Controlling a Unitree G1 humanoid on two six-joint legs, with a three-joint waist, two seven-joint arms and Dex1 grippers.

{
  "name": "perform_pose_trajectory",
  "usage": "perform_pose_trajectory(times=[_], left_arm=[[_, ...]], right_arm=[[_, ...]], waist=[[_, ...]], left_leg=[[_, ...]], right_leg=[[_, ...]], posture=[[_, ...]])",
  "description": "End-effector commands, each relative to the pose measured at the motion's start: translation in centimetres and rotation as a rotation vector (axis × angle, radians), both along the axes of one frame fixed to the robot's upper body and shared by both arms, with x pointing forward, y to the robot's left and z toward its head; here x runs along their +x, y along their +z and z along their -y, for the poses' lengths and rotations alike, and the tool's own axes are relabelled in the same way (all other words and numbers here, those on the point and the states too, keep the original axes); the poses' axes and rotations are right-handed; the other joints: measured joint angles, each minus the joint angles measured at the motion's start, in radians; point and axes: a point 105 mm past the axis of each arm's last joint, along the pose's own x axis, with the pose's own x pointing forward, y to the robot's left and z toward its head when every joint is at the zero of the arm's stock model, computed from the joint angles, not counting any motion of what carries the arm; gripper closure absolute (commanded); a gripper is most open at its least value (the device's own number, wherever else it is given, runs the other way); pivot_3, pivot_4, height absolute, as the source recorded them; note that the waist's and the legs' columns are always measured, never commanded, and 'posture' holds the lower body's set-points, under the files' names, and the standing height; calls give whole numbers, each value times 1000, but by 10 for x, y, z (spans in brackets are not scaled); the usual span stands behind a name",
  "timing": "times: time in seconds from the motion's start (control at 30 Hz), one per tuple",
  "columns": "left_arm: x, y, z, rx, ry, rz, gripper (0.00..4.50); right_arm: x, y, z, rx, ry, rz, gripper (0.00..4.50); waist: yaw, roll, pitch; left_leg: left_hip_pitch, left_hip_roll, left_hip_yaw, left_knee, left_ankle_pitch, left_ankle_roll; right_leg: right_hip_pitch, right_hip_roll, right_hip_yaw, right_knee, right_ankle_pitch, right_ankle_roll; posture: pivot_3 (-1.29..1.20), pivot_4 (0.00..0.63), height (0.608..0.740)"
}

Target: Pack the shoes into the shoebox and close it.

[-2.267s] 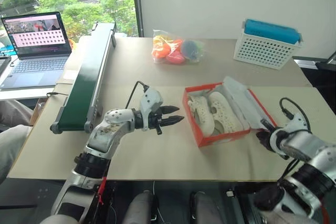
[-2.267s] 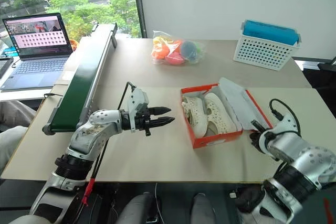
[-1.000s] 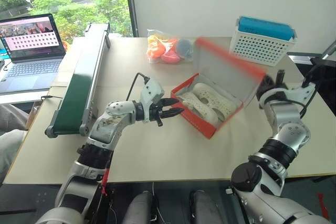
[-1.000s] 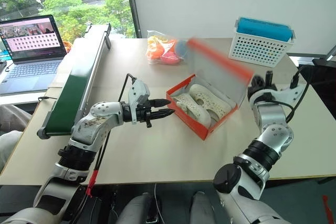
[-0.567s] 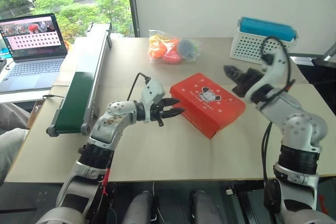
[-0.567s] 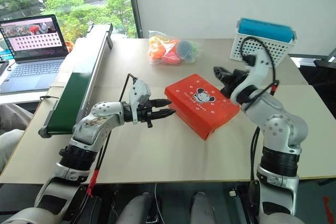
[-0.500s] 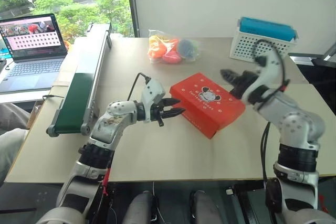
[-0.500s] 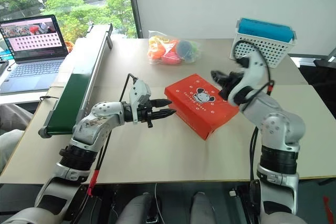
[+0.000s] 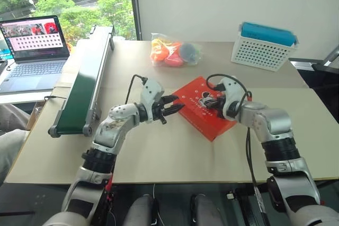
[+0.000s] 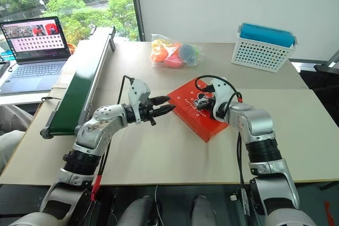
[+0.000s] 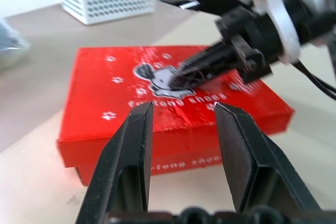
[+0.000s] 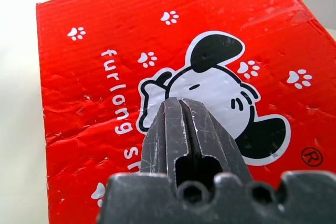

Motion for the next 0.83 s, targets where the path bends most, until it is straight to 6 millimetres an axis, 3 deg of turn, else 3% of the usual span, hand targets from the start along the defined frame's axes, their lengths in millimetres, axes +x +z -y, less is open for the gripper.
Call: perform_pose_trajectory(times=[0.03,0.13,0.2,0.3,0.5,0.83], left_arm=[[12,19,-21,-82,198,60,2539],[22,18,-47,-110,385,69,2539],[26,15,-63,-119,488,73,2539],[31,10,-91,-145,649,67,2539],[31,-5,-112,-153,753,40,2539],[29,-11,-123,-158,795,36,2539]], right_arm=[[-2,36,15,117,-40,138,4411],[-13,92,42,197,-97,376,4411],[-23,104,60,169,-137,454,4411],[-32,96,87,64,-207,469,4411],[-40,70,134,-163,-378,516,4411],[-48,51,160,-196,-507,561,4411]], waist=[[1,0,0],[5,1,1],[10,1,1],[22,1,1],[25,0,1],[24,0,1]], left_leg=[[0,0,-1,0,0,0],[-4,-1,-1,-1,0,-1],[-12,-2,0,-1,6,-10],[-15,-2,0,-1,6,-10],[-14,-2,1,1,1,-1],[-14,-1,1,1,5,-9]], right_leg=[[0,0,0,0,0,0],[-5,-1,0,0,0,0],[-13,-2,0,2,0,0],[-14,-1,-1,1,0,0],[-13,-2,-1,1,1,0],[-13,-1,0,1,1,0]], posture=[[0,150,699],[0,150,699],[0,150,699],[0,150,699],[0,150,699],[0,150,699]])
